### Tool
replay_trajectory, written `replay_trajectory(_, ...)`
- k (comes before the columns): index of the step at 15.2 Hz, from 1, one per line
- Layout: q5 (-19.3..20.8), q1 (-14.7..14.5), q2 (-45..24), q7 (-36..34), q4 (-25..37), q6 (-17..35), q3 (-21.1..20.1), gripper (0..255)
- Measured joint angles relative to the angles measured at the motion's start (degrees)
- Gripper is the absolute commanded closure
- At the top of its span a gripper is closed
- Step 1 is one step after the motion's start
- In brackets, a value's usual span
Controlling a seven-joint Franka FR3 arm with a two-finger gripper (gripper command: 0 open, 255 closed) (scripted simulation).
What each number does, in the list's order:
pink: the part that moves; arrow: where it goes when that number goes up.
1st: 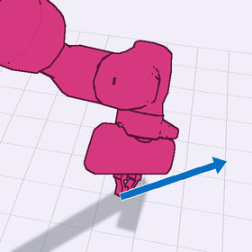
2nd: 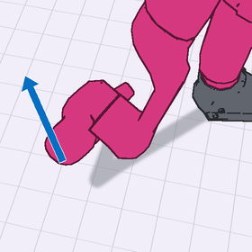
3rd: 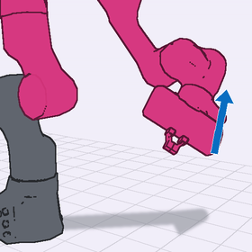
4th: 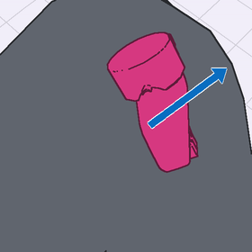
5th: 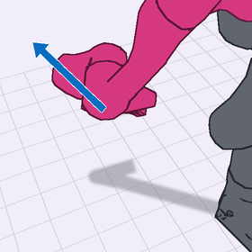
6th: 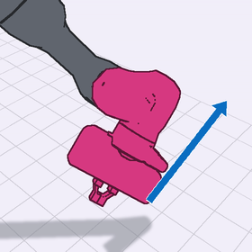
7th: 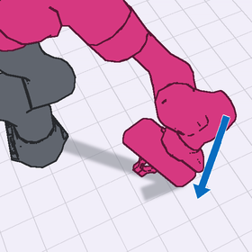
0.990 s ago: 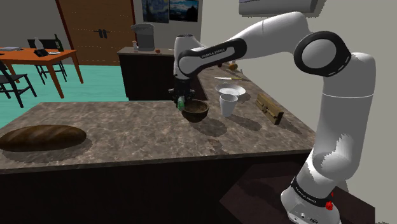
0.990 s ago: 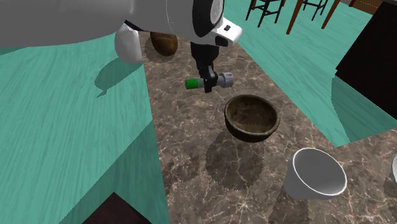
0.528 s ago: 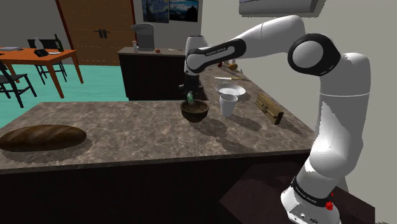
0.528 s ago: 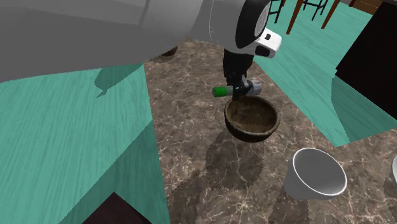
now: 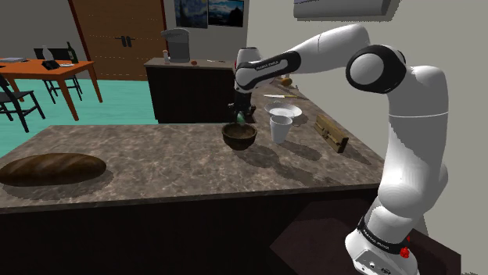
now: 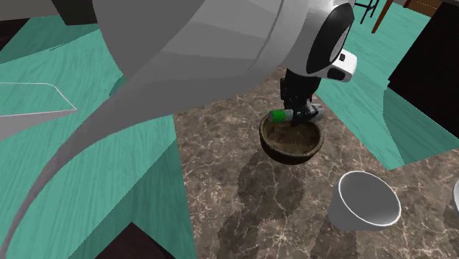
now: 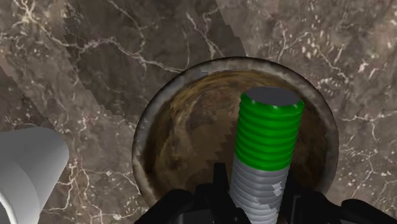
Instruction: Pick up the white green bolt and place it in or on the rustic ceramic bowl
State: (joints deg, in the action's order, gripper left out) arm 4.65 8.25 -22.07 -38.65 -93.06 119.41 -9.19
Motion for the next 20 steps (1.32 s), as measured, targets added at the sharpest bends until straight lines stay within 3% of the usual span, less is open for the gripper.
replay_trajectory(8,0.5,0.0,-2.0,-0.3,-3.2,5.2,0.2,255)
replay_trajectory(14,0.5,0.0,-2.4,-0.3,-3.4,5.7,0.2,255)
replay_trajectory(15,0.5,0.0,-2.4,-0.3,-3.4,5.7,0.2,0)
replay_trajectory(20,0.5,0.0,-2.4,-0.3,-3.4,5.7,0.3,0)
